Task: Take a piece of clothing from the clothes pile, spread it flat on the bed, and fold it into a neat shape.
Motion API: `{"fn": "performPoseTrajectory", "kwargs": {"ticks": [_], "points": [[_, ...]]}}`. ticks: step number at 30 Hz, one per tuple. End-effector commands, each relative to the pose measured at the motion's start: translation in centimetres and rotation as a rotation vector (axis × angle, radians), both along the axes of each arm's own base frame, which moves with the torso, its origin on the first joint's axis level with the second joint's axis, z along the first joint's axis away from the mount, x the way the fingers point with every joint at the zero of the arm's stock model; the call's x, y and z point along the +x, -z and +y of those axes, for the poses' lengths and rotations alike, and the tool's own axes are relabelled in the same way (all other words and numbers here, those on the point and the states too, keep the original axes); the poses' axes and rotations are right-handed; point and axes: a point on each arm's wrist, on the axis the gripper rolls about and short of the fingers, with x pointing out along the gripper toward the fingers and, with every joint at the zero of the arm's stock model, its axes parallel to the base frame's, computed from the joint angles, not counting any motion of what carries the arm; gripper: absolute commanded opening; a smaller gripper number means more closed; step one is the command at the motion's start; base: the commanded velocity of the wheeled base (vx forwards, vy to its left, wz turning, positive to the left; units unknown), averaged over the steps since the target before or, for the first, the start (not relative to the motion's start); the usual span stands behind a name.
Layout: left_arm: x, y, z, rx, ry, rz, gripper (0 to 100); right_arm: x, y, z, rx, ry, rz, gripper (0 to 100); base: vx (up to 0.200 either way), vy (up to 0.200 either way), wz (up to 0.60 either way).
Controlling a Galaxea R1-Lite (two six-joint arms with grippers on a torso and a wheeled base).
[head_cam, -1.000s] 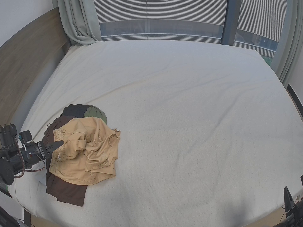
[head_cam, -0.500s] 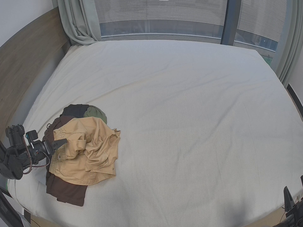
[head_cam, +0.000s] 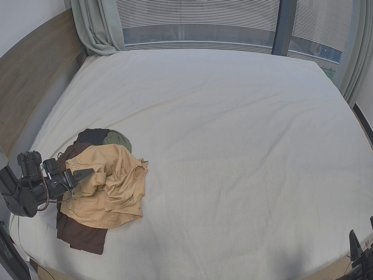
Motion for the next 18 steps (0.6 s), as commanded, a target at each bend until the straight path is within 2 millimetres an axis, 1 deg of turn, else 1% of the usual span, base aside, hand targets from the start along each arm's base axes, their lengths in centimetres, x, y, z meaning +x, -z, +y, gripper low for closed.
{"fn": "performPoseTrajectory", "kwargs": {"ticks": [1, 5, 7, 11, 18], "points": [[0.3, 0.0, -0.5, -0.007, 0.022, -0.004, 100, 0.1, 0.5, 0.0, 0.000, 0.000, 0.007, 100, 0.000, 0.000, 0.00], [0.1, -0.4, -0.8, -0.039, 0.033, -0.014, 100, 0.1, 0.5, 0.0, 0.000, 0.000, 0.007, 100, 0.000, 0.000, 0.00], [-0.2, -1.1, -1.0, -0.066, 0.044, -0.032, 100, 0.1, 0.5, 0.0, 0.000, 0.000, 0.007, 100, 0.000, 0.000, 0.00], [-0.7, -1.8, -1.4, -0.113, 0.074, -0.035, 100, 0.1, 0.5, 0.0, 0.000, 0.000, 0.007, 100, 0.000, 0.000, 0.00], [-0.7, -1.7, -1.5, -0.116, 0.081, -0.031, 100, 0.0, 0.5, 0.0, 0.000, 0.000, 0.006, 100, 0.000, 0.000, 0.00]]}}
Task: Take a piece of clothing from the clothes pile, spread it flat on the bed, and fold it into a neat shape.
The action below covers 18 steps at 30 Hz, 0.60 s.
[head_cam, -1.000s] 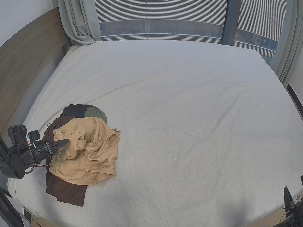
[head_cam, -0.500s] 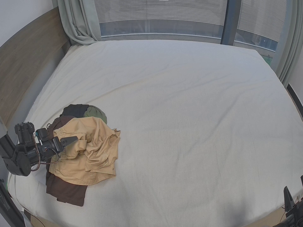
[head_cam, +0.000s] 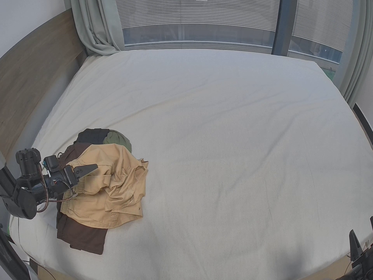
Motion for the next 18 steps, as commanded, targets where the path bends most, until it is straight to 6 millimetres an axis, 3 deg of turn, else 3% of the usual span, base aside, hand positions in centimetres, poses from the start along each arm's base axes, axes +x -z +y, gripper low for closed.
{"fn": "performPoseTrajectory", "kwargs": {"ticks": [1, 9, 18], "points": [[0.0, -0.3, -0.1, 0.005, 0.005, -0.013, 100, 0.1, 0.5, 0.0, 0.000, 0.000, 0.007, 100, 0.000, 0.000, 0.00], [0.3, 0.3, -0.2, 0.008, 0.013, -0.006, 100, 0.1, 0.5, 0.0, 0.000, 0.000, 0.007, 100, 0.000, 0.000, 0.00], [1.8, 3.1, -0.8, 0.011, 0.026, -0.042, 100, 0.1, 0.5, 0.0, 0.000, 0.000, 0.007, 100, 0.000, 0.000, 0.00]]}}
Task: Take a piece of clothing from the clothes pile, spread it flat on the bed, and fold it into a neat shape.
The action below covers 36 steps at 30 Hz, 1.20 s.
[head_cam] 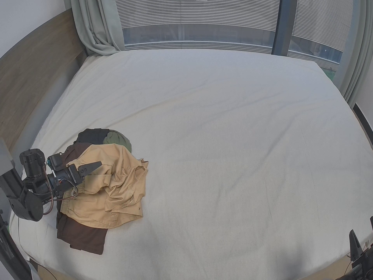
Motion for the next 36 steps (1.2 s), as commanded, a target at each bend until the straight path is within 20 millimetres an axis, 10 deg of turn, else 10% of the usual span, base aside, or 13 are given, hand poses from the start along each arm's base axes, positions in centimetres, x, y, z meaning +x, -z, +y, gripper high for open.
{"fn": "performPoseTrajectory", "kwargs": {"ticks": [1, 11, 12, 36], "points": [[0.6, 2.5, -0.2, -0.008, 0.004, 0.050, 100, 0.1, 0.5, 0.0, 0.000, 0.000, 0.007, 100, 0.000, 0.000, 0.00], [0.6, 2.6, -0.1, -0.007, -0.002, 0.049, 100, 0.1, 0.5, 0.0, 0.000, 0.000, 0.007, 100, 0.000, 0.000, 0.00], [0.6, 2.6, -0.1, -0.007, -0.002, 0.049, 0, 0.1, 0.5, 0.0, 0.000, 0.000, 0.007, 100, 0.000, 0.000, 0.00], [-1.1, -2.7, -1.8, -0.144, 0.021, -0.064, 0, 0.1, 0.5, 0.0, 0.000, 0.001, 0.007, 100, 0.000, 0.000, 0.00]]}}
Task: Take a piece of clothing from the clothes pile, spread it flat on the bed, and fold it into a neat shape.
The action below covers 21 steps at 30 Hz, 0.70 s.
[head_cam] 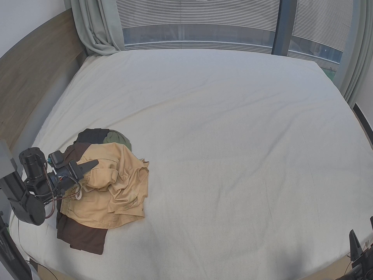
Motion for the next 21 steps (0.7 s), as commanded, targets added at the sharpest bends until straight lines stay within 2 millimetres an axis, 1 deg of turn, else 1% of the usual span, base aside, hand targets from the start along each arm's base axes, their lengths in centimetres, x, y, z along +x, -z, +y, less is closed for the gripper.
{"fn": "performPoseTrajectory", "kwargs": {"ticks": [1, 5, 9, 13, 18, 19, 21], "points": [[-1.1, -1.9, -0.5, -0.014, 0.009, -0.046, 0, 0.1, 0.5, 0.0, 0.000, 0.001, 0.007, 100, 0.000, 0.000, 0.00], [-2.1, -2.9, -0.7, -0.024, 0.020, -0.056, 0, 0.1, 0.5, 0.0, 0.000, 0.001, 0.007, 100, 0.000, 0.000, 0.00], [-2.4, -3.4, -0.7, -0.051, 0.015, -0.053, 0, 0.1, 0.5, 0.0, 0.000, -0.001, 0.007, 100, 0.000, 0.000, 0.00], [-2.6, -3.0, -0.9, -0.053, 0.005, -0.033, 0, 0.1, 0.5, 0.0, 0.000, -0.001, 0.007, 100, 0.000, 0.000, 0.00], [-2.7, -3.3, -1.2, -0.052, 0.020, -0.051, 0, 0.1, 0.5, 0.0, 0.000, -0.001, 0.007, 100, 0.000, 0.000, 0.00], [-9.3, -14.2, -8.1, -0.344, 0.247, -0.006, 0, 0.1, 0.5, 0.0, 0.000, 0.001, 0.007, 100, 0.000, 0.000, 0.00], [-9.3, -14.0, -8.1, -0.333, 0.247, -0.008, 0, 0.1, 0.5, 0.0, 0.000, 0.001, 0.007, 100, 0.000, 0.000, 0.00]]}}
